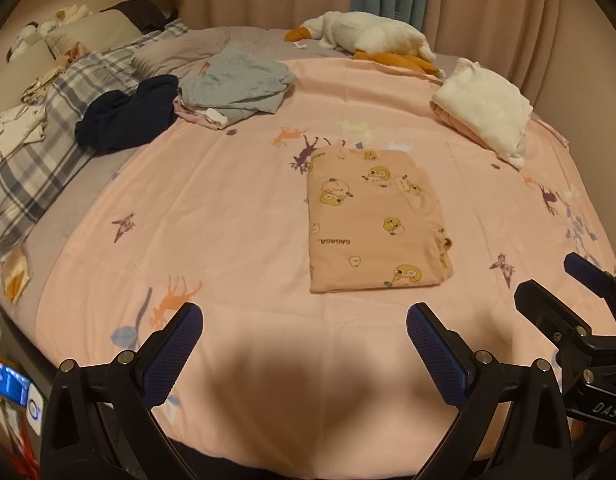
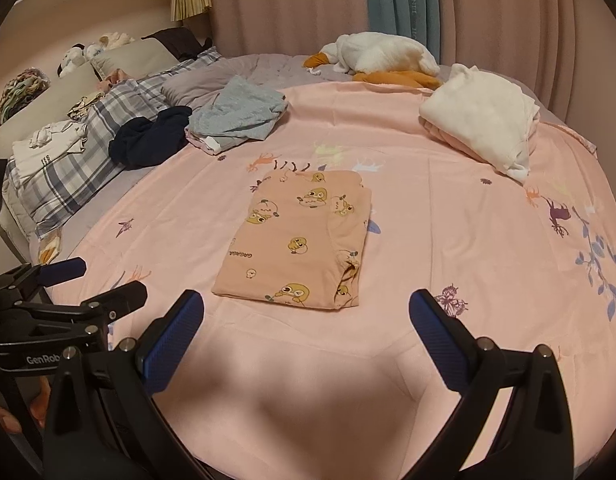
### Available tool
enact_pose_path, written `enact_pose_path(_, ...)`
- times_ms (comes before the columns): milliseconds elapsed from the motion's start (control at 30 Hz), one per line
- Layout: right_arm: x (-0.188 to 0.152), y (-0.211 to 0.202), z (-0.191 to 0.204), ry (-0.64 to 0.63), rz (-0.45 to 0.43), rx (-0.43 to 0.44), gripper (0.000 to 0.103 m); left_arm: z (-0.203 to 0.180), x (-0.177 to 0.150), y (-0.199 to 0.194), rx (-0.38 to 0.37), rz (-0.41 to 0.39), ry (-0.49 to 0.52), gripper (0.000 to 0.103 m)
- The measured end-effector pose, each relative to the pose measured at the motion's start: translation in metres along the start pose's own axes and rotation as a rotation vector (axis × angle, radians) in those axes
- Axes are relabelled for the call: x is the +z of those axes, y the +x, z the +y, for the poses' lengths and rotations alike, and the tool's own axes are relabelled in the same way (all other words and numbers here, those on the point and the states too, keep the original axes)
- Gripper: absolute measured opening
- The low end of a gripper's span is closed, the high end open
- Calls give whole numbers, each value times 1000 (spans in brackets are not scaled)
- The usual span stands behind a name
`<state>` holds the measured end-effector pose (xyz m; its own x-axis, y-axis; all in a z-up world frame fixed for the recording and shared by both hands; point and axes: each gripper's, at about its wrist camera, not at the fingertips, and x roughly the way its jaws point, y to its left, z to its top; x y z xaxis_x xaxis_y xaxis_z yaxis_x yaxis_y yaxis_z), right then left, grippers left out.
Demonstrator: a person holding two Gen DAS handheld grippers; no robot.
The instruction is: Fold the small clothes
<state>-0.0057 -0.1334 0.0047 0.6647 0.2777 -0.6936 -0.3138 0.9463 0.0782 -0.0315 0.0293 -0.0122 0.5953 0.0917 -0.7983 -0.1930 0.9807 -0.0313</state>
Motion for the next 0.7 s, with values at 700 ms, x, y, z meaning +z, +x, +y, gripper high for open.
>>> enact_pose_path(700,-1,-9,9,-17,0,5,103,-4,-2,-11,7,-25,19,101)
